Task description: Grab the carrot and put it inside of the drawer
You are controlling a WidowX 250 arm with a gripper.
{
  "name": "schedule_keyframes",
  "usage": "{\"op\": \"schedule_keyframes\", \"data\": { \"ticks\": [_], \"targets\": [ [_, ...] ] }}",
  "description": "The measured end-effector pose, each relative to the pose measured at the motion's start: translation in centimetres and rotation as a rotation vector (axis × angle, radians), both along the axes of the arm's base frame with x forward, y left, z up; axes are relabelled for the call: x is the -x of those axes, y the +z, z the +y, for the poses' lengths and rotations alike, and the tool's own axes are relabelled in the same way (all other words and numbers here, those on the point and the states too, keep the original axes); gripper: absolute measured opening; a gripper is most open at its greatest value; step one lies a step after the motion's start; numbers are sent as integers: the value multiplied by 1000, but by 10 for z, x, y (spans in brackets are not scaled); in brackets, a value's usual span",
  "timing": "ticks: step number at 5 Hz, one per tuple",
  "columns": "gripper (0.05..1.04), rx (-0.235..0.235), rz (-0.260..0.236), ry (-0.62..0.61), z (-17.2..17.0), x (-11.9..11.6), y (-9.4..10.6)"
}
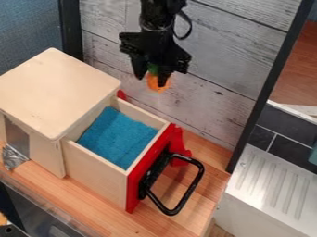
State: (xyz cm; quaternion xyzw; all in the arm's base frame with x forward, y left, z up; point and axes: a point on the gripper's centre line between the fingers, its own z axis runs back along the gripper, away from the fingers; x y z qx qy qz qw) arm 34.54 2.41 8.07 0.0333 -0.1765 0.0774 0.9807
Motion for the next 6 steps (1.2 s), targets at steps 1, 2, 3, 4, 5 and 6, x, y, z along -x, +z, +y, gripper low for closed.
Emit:
{"op": "schedule_keyframes", "data": {
  "ticks": [1, 2, 3, 4, 5, 6],
  "targets": [
    [524, 25, -3, -15, 5, 22, 8],
    [524, 37, 21, -58, 1, 52, 7],
    [524, 30, 54, -101, -1, 77, -3],
    [524, 13, 72, -143, -6, 94, -12],
    [600, -30, 63, -160, -6, 102, -16],
    [901, -74, 50, -178, -7, 103, -17]
  ]
}}
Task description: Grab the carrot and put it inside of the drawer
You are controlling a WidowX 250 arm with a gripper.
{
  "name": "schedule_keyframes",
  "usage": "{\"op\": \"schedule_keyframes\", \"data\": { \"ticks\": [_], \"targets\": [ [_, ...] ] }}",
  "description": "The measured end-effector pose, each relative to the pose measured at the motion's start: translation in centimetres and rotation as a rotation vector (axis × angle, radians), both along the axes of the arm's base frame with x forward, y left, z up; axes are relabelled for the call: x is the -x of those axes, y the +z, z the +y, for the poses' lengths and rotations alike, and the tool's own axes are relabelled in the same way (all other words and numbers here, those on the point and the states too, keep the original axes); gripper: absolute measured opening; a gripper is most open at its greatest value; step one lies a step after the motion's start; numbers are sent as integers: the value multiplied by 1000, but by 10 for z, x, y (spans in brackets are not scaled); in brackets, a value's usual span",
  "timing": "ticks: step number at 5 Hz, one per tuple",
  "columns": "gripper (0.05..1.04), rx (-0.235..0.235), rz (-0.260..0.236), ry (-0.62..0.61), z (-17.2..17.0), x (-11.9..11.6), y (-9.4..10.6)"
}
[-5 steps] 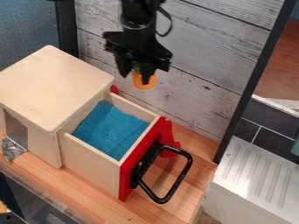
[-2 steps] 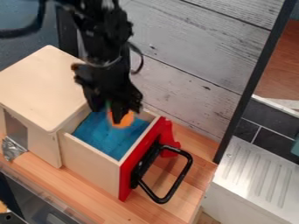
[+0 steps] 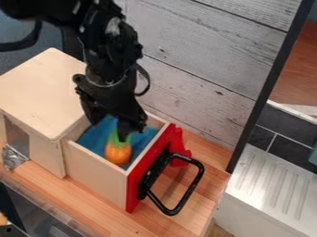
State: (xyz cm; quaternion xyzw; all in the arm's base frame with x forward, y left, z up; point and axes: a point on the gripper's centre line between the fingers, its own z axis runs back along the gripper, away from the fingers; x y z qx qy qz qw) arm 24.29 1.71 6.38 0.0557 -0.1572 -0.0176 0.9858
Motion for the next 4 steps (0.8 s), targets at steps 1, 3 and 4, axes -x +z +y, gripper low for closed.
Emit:
{"op": "schedule_keyframes", "data": {
  "ticks": [1, 3, 4],
  "targets": [
    [1004, -3, 14, 18, 1, 3, 1],
    [1000, 29, -65, 15, -1, 13, 43],
    [1000, -8, -9, 1, 2, 21, 53]
  ]
}}
